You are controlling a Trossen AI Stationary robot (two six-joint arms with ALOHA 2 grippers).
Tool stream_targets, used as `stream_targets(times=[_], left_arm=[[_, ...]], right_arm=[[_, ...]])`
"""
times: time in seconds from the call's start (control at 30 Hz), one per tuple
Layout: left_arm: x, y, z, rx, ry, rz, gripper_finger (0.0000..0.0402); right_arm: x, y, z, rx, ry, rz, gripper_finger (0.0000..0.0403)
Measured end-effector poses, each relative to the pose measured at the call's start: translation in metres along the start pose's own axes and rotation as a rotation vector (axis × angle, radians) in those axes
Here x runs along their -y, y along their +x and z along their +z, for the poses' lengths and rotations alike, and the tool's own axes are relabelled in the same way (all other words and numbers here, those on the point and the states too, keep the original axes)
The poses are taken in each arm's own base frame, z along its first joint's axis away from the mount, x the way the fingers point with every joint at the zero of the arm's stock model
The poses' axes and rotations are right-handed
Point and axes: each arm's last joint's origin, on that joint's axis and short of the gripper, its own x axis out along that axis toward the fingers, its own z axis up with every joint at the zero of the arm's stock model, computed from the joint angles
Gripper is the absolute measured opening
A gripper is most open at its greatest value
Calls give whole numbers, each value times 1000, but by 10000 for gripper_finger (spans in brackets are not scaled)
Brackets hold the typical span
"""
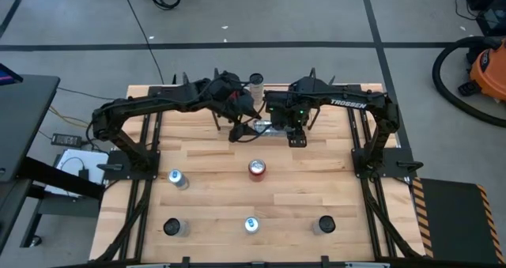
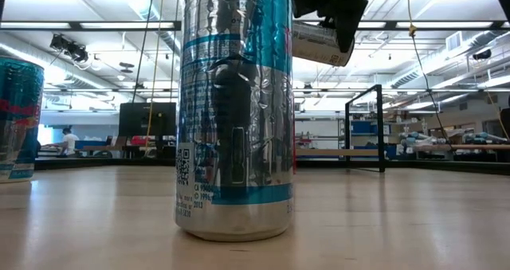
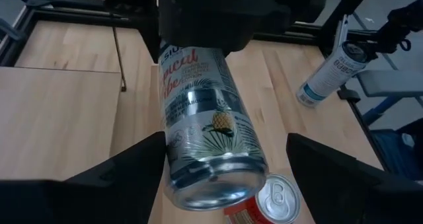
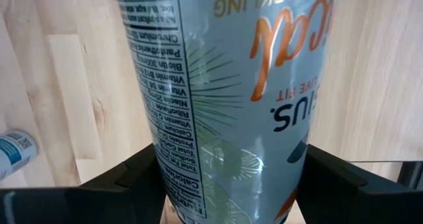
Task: Place canned beverage on shelf
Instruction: Put the white yellow soda can aligned with the other white yellow soda can on the shelf
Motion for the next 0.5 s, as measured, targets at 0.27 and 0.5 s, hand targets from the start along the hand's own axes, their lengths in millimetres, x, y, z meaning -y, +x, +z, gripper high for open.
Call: stream_targets(times=[0.27,0.5], left_arm=[[-7,16,-5,-26,-21,-7,316],[-17,31,-11,-28,-92,-65,316]], right_arm=[[0,0,0,0,0,3,268],[-1,0,0,-6,-5,3,268]])
